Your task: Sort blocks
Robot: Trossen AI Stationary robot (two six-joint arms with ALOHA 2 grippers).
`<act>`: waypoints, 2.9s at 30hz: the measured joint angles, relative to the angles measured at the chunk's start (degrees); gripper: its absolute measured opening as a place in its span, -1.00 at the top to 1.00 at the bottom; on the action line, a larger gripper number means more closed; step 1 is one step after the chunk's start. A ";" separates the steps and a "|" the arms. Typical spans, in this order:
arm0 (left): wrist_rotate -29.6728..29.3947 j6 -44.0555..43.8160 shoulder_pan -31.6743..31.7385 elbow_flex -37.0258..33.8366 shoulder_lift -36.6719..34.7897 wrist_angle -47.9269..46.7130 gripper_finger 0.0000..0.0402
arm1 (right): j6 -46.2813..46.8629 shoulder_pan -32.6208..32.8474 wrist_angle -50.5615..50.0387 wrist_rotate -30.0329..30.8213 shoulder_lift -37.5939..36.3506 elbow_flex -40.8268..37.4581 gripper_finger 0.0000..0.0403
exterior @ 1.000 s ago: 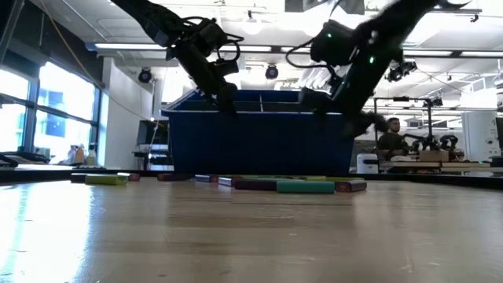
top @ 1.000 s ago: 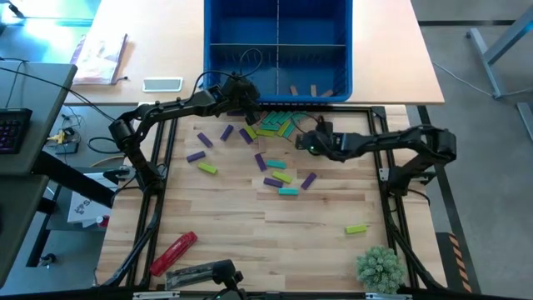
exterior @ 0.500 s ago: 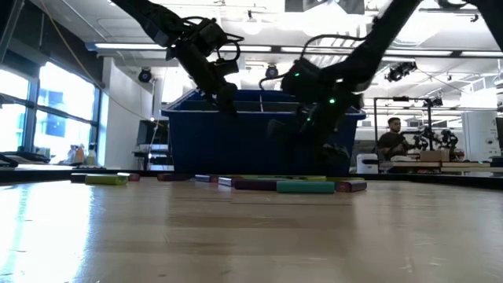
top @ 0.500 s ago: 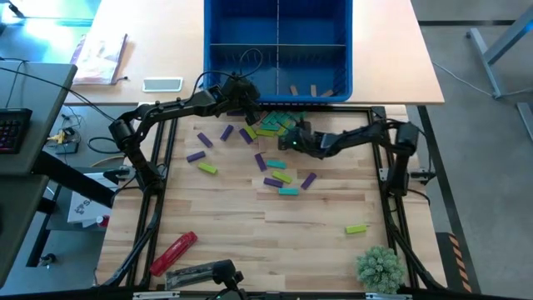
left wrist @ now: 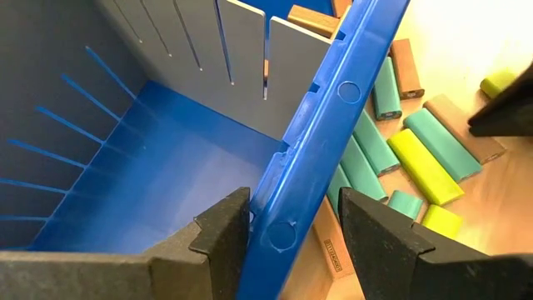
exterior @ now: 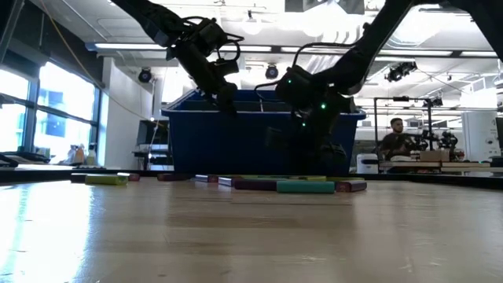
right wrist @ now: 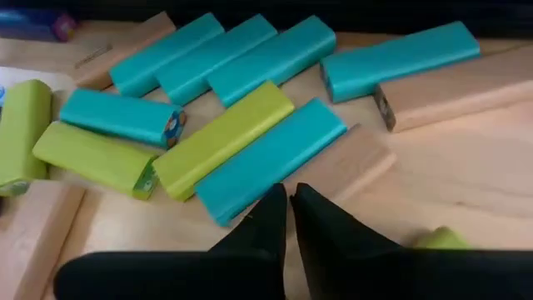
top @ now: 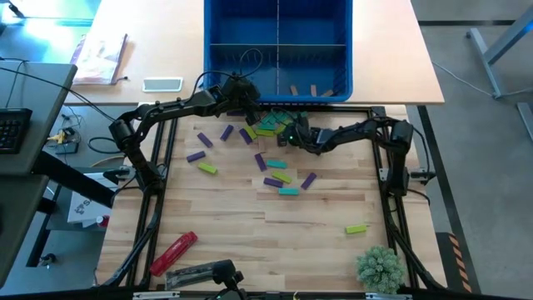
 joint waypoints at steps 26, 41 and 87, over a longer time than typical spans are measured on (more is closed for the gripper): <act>-0.01 0.00 0.00 0.00 0.00 0.12 0.18 | 20.33 7.94 -19.74 1.34 -4.29 -0.11 0.61; -0.02 0.00 0.00 0.02 0.00 0.11 0.18 | 23.95 8.94 -25.80 1.71 -4.47 0.07 -0.18; 0.00 0.00 0.00 0.04 -0.02 0.13 0.18 | 18.86 5.39 -27.69 -0.55 -0.10 1.75 0.44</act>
